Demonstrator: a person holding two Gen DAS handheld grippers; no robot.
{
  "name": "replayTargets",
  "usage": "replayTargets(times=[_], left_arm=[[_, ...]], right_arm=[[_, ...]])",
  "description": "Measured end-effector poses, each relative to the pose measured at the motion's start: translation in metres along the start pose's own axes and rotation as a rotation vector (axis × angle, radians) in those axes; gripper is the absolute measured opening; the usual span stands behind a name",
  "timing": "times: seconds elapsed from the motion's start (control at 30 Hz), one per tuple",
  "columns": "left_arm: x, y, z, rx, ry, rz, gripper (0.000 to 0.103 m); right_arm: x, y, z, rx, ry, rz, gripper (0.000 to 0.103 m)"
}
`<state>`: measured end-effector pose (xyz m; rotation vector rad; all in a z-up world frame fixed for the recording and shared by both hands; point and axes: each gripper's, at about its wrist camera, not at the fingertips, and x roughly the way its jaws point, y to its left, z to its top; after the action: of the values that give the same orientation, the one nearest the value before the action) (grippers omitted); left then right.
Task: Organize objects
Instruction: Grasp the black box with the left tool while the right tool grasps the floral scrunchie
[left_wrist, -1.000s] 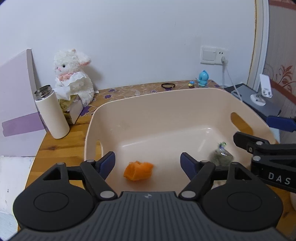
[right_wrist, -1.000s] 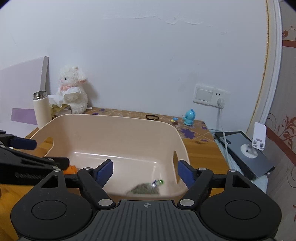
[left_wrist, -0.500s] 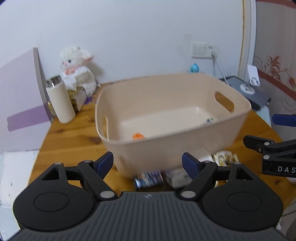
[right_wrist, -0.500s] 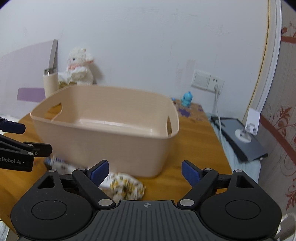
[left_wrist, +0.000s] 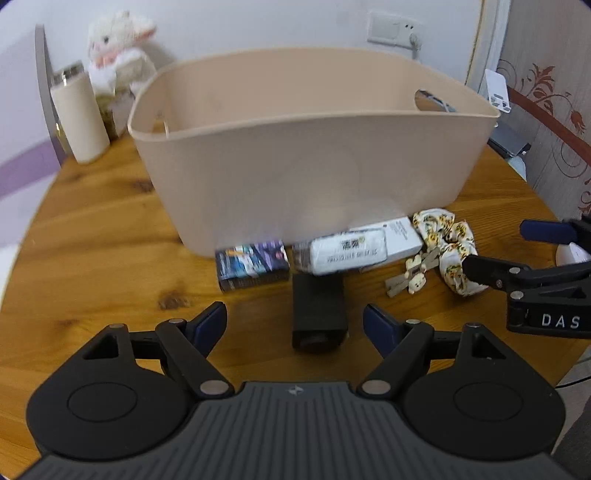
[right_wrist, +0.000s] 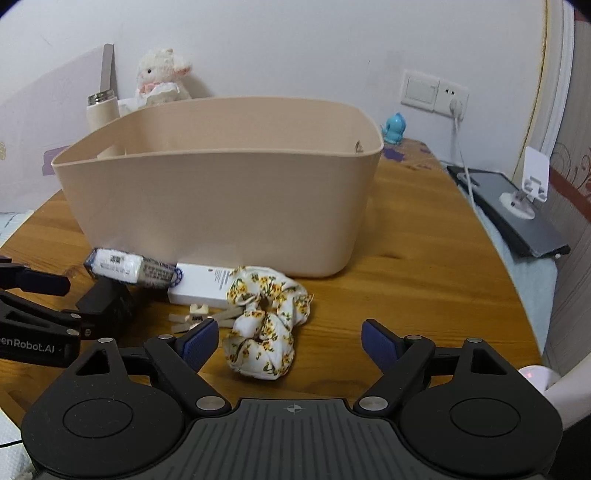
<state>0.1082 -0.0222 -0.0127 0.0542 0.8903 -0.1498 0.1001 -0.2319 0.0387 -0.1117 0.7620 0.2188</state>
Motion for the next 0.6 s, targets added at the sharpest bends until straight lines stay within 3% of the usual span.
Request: replayTargets(times=[0.17, 0.3, 0.4, 0.47, 0.53, 0.6], left_arm=[[0.013, 0.004, 0.001, -0.041, 0.035, -0.014, 0.080], [0.018, 0.005, 0.003, -0.054, 0.046, -0.026, 0.075], [0.019, 0.001, 0.004, -0.020, 0.033, -0.015, 0.063], [0.018, -0.002, 0.005, -0.002, 0.028, -0.020, 0.044], [0.016, -0.004, 0.005, 0.013, 0.029, -0.028, 0.034], [0.014, -0.005, 0.004, 0.018, 0.031, -0.028, 0.034]], right_arm=[[0.013, 0.002, -0.005, -0.009, 0.020, 0.007, 0.077], [0.020, 0.004, -0.007, 0.001, 0.035, 0.026, 0.060], [0.019, 0.007, -0.006, -0.002, 0.030, 0.038, 0.039], [0.017, 0.007, -0.005, 0.003, 0.031, 0.048, 0.021], [0.015, 0.007, -0.005, 0.010, 0.026, 0.038, 0.015], [0.011, 0.005, -0.006, 0.019, 0.018, 0.027, 0.013]])
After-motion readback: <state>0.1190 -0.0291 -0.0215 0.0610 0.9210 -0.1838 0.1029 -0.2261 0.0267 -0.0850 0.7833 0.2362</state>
